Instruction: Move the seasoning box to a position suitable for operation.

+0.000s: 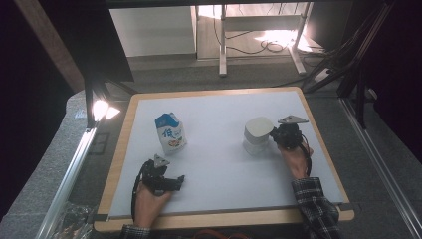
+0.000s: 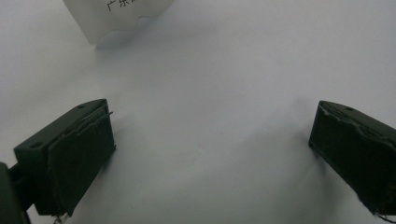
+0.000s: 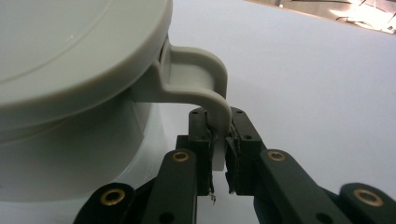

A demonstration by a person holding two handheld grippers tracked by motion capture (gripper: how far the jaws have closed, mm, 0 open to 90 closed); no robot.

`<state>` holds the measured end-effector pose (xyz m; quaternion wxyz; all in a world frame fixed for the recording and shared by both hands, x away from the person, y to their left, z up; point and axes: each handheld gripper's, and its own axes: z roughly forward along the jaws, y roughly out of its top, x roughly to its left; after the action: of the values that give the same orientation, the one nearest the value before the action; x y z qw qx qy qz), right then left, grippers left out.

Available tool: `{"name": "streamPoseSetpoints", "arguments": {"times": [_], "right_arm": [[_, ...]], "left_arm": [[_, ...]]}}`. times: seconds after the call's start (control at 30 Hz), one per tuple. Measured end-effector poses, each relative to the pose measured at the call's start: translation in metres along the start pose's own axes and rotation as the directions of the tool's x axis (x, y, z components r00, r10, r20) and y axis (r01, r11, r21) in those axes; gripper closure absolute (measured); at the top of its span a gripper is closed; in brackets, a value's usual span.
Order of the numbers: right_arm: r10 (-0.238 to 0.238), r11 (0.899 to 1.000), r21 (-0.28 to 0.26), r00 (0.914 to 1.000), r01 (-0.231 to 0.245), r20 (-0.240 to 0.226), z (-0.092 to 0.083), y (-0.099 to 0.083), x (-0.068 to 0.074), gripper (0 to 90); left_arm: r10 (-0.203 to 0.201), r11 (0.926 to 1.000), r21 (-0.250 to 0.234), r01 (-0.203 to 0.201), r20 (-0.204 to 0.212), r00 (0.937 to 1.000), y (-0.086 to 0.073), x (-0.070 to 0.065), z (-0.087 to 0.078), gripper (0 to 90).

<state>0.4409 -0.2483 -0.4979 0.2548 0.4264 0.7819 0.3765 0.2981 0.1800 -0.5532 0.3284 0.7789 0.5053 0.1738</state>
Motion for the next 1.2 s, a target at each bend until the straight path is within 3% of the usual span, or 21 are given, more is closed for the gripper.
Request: {"name": "streamPoseSetpoints", "arguments": {"times": [0.73,1.2], "right_arm": [[-0.016,1.0,0.018,0.9991,0.017,-0.038,-0.024,-0.01,0.054,80.9],[-0.076,0.997,0.019,0.9965,0.077,-0.033,-0.039,-0.014,0.092,80.8]], "left_arm": [[0.001,1.0,0.001,-0.001,0.0,1.0,0.0,0.0,0.0,0.0],[0.0,1.0,0.001,0.0,0.0,1.0,0.0,0.0,0.0,0.0]]}}
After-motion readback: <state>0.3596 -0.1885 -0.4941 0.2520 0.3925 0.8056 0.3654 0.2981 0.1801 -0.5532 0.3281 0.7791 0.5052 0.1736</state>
